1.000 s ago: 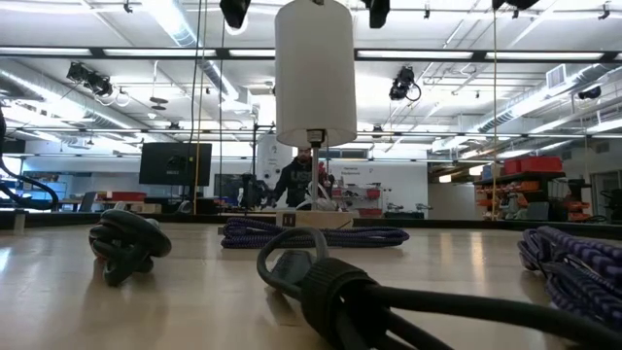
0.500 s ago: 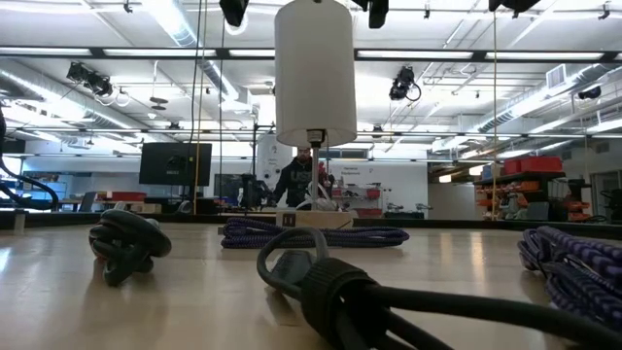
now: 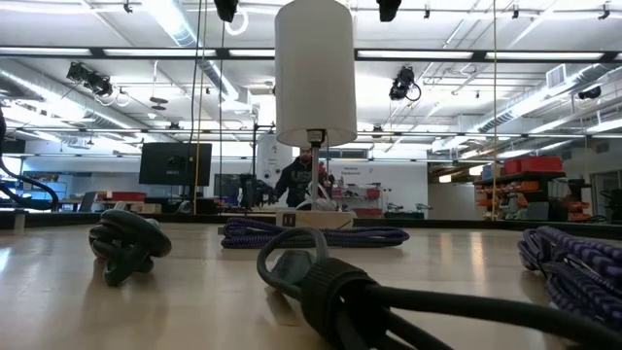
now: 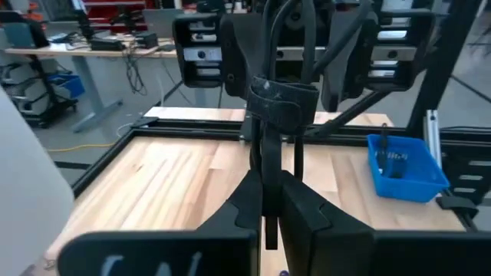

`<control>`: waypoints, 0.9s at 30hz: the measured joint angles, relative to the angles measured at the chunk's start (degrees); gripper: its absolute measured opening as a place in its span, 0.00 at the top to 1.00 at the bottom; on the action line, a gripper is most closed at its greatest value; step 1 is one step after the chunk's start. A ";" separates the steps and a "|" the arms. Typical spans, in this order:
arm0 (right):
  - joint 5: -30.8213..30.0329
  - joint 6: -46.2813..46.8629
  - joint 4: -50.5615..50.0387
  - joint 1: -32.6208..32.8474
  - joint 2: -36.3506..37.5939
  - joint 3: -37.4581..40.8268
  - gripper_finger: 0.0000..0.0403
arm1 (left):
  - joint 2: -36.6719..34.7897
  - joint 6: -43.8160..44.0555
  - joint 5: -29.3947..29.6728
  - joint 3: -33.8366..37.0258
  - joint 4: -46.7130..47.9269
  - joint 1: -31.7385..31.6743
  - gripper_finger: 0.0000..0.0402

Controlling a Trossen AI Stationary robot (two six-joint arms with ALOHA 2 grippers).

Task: Pick & Place USB Port
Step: Put the black charger cable into the blue bin

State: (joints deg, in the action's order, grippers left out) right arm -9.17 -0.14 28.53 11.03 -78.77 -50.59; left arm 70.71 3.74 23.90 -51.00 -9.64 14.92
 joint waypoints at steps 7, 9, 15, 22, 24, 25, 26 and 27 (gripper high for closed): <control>-1.86 -1.20 8.55 -0.07 -4.10 0.00 0.56 | 0.53 0.12 -0.61 0.02 -0.15 -0.02 0.94; -1.88 -2.29 9.32 -0.09 -4.58 0.00 0.55 | 0.53 0.12 -0.72 0.02 -0.03 -0.02 0.94; -3.68 -2.36 10.75 -1.20 -4.80 0.00 0.53 | 0.53 0.14 -1.33 0.02 -0.08 -0.04 0.94; -1.26 -2.30 13.66 -1.33 -5.10 0.00 0.52 | 0.53 0.11 -1.76 0.02 0.07 -0.02 0.94; -1.07 -2.30 14.44 -1.30 -5.73 0.00 0.52 | 0.53 0.07 -1.74 0.02 0.08 -0.02 0.94; -1.05 -2.32 15.34 -1.31 -6.22 0.00 0.52 | 0.53 0.07 -1.76 0.02 0.08 -0.02 0.94; -0.93 -2.32 15.56 -1.31 -6.46 0.00 0.52 | 0.53 0.05 -1.74 0.02 0.15 -0.02 0.94; -0.90 -2.32 15.90 -1.34 -6.72 0.00 0.52 | 0.53 0.06 -1.75 0.02 0.17 -0.02 0.94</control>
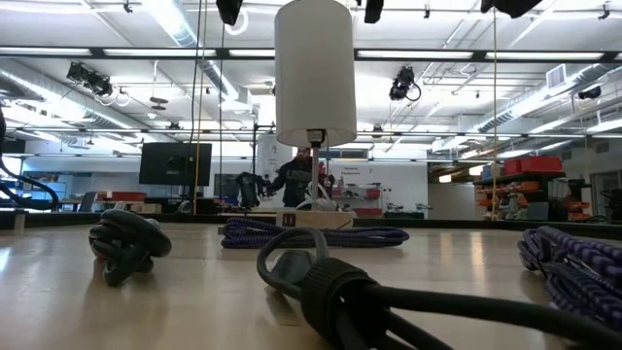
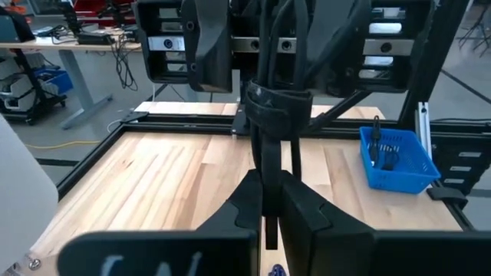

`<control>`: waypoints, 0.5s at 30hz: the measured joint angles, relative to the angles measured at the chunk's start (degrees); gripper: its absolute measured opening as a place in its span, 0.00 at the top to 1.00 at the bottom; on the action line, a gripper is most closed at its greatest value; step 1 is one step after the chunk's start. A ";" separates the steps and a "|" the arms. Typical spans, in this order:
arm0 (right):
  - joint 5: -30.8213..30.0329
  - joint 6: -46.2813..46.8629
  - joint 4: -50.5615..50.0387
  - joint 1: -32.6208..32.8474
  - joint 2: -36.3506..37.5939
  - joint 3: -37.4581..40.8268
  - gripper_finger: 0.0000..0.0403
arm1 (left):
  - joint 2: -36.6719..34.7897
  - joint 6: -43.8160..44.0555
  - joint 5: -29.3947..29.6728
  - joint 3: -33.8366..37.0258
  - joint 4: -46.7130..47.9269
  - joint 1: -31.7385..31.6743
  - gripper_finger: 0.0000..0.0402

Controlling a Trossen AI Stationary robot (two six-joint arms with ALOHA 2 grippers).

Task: Pick & Place USB Port
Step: Put the black charger cable into the blue bin

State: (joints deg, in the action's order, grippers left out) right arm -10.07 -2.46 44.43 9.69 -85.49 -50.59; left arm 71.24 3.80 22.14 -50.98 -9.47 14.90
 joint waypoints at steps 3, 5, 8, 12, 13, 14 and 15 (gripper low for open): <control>0.02 -0.61 1.01 -0.23 -0.70 0.00 0.53 | 0.00 -0.01 0.02 0.00 0.03 0.00 0.94; 0.04 -0.55 2.24 -0.30 -0.92 0.00 0.56 | 0.00 -0.01 0.08 0.00 -0.10 0.00 0.94; -0.39 -0.52 2.45 -0.31 -0.95 0.00 0.67 | 0.00 0.03 0.11 0.00 -0.02 0.00 0.94; -0.68 -1.83 2.07 -0.49 -0.95 0.00 0.94 | 0.00 0.02 0.30 0.00 0.22 0.00 0.88; -0.72 -2.16 2.01 -0.47 -0.95 0.00 0.96 | 0.00 0.00 0.22 0.00 0.22 0.00 0.85; -0.79 -1.95 1.89 -0.47 -0.95 0.00 0.96 | 0.00 -0.03 0.16 0.00 0.21 0.00 0.83; -0.91 -1.33 1.69 -0.47 -0.95 0.00 0.96 | 0.00 -0.03 0.12 0.00 0.17 0.00 0.80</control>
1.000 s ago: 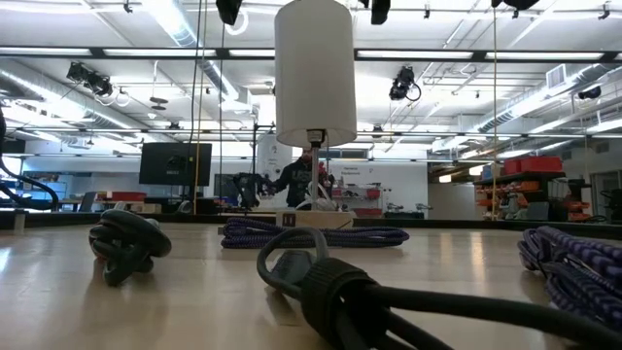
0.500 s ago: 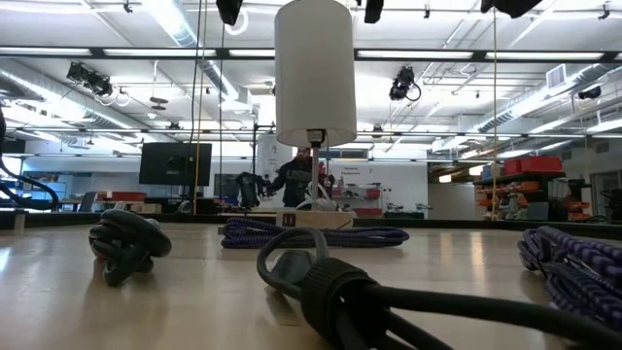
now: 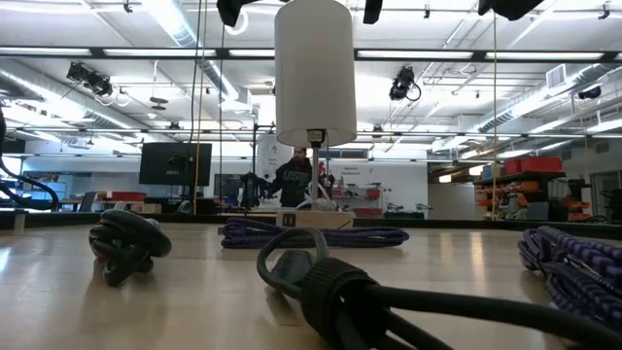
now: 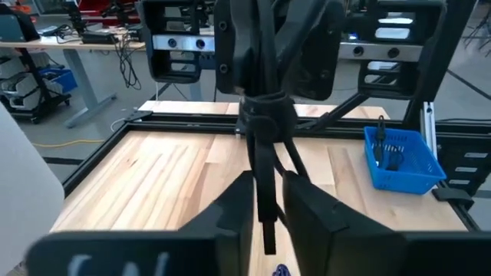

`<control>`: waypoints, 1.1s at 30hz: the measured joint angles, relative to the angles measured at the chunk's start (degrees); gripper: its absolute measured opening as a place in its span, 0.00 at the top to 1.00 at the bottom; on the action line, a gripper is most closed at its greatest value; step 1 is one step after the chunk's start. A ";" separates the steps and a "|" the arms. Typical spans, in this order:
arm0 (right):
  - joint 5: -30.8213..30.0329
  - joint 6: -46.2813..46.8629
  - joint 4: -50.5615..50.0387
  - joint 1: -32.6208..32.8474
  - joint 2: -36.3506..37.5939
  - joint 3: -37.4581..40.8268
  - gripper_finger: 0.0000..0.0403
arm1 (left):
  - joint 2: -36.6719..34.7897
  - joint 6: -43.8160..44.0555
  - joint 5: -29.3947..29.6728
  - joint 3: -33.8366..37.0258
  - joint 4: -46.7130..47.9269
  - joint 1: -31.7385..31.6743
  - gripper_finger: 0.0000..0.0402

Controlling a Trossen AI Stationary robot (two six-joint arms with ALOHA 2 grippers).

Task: Pick & Place USB Port
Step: Put the black charger cable into the blue bin

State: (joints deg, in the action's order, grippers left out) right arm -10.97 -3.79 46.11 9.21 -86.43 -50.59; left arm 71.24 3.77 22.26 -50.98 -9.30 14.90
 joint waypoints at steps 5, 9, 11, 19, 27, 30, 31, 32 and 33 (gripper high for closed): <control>-0.45 0.10 -0.67 -0.17 0.00 0.00 0.99 | 0.00 0.04 0.49 0.00 -0.11 0.05 0.73; -2.17 0.17 -3.41 -0.20 0.78 0.00 0.99 | 0.00 -0.10 2.71 0.00 -0.08 0.76 0.70; -2.44 0.20 -7.04 -0.09 2.42 0.00 0.99 | 0.00 -0.41 3.15 0.00 -0.10 1.19 0.69; -9.15 7.02 -31.65 5.53 15.09 0.00 1.00 | 0.00 -2.10 3.52 0.00 0.33 2.05 0.65; -3.26 33.91 -66.17 16.92 30.25 0.00 1.00 | 0.00 -2.08 3.63 0.00 2.66 2.05 0.65; -0.51 45.63 -72.95 22.02 32.52 0.00 1.00 | 0.00 -2.08 3.63 0.00 3.57 2.03 0.65; 1.09 48.96 -75.32 23.46 32.57 0.00 1.00 | 0.00 -2.08 3.63 0.00 3.63 2.03 0.65; 2.54 52.46 -77.43 24.89 32.36 0.00 1.00 | 0.00 -2.08 3.63 0.00 3.65 2.03 0.65; 3.56 56.20 -79.16 26.33 31.86 0.00 1.00 | 0.00 -2.06 3.63 0.00 3.71 2.03 0.65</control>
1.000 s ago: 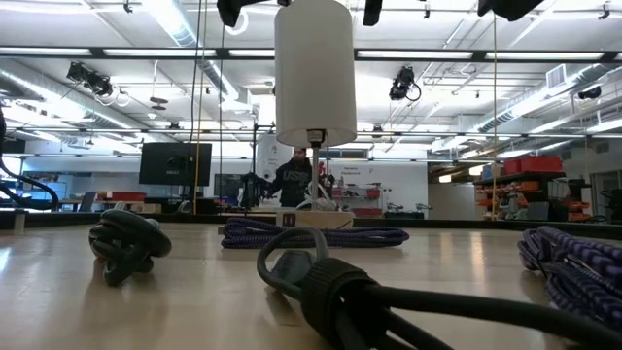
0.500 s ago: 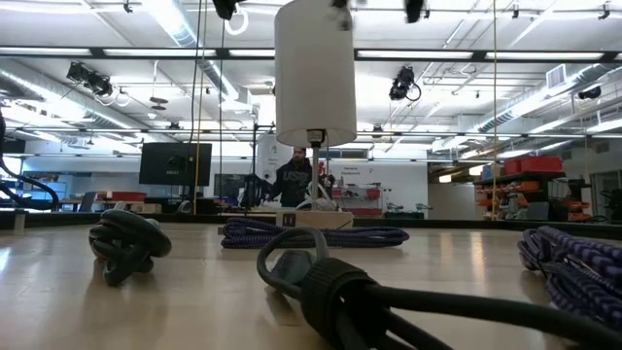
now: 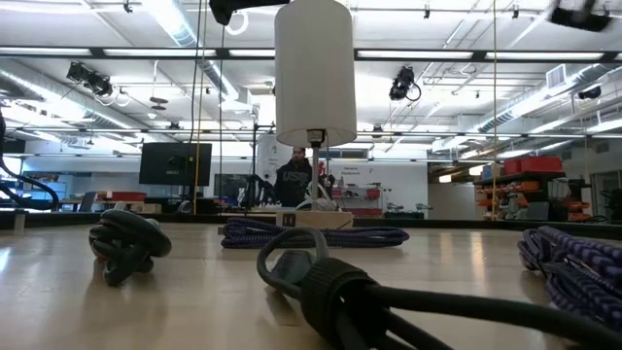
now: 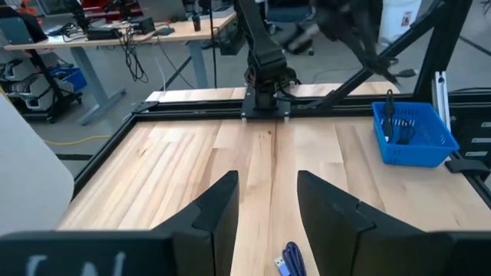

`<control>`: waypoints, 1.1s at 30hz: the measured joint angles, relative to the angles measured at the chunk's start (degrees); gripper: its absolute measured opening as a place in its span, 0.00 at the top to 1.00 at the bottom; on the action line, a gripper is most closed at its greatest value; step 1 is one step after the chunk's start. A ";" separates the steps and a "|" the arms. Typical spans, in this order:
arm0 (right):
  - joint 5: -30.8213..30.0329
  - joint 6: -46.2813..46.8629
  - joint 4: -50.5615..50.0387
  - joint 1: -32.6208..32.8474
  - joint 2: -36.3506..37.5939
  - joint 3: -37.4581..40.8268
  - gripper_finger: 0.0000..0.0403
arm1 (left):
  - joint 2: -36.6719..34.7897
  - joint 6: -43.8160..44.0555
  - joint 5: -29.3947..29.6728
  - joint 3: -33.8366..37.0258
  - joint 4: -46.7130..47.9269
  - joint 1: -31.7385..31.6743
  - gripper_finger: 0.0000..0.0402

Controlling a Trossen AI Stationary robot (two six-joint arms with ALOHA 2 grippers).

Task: Pick & Place USB Port
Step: Put the black charger cable into the blue bin

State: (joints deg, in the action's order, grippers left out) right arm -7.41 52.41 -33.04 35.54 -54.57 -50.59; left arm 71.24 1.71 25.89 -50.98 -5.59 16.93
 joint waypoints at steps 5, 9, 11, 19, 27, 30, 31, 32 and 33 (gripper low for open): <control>5.35 18.16 -5.98 6.72 -5.44 0.00 1.00 | 0.00 0.00 0.01 0.00 0.03 -0.02 0.65; 10.19 27.23 -5.53 10.96 -11.38 0.00 1.00 | 0.00 0.16 0.02 0.00 1.05 -0.02 0.65; 12.35 30.70 -5.64 12.66 -14.23 0.00 1.00 | 0.00 0.37 0.02 0.00 1.68 -0.02 0.65; 14.98 37.81 -5.69 17.95 -22.02 0.00 1.00 | 0.00 0.62 0.02 -0.01 3.26 -0.02 0.65; 11.92 40.38 -6.11 20.39 -23.50 0.00 1.00 | 0.00 0.59 0.02 0.00 3.31 -0.15 0.65; 10.36 40.75 -6.63 21.10 -23.52 0.00 1.00 | 0.00 0.59 0.02 -0.02 3.31 -0.13 0.65; 10.06 41.67 -6.57 21.30 -23.52 0.00 0.99 | 0.00 0.59 0.02 0.00 3.31 -0.13 0.65; 9.80 42.51 -6.57 21.41 -23.52 0.00 0.97 | 0.00 0.59 0.02 0.00 3.31 -0.15 0.65; 9.82 43.03 -6.57 21.57 -23.52 0.00 0.95 | 0.00 0.59 0.02 0.00 3.31 -0.15 0.65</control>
State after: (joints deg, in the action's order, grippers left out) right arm 2.42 95.44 -39.62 57.11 -78.08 -50.59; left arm 71.24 2.31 25.91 -50.99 -2.28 16.78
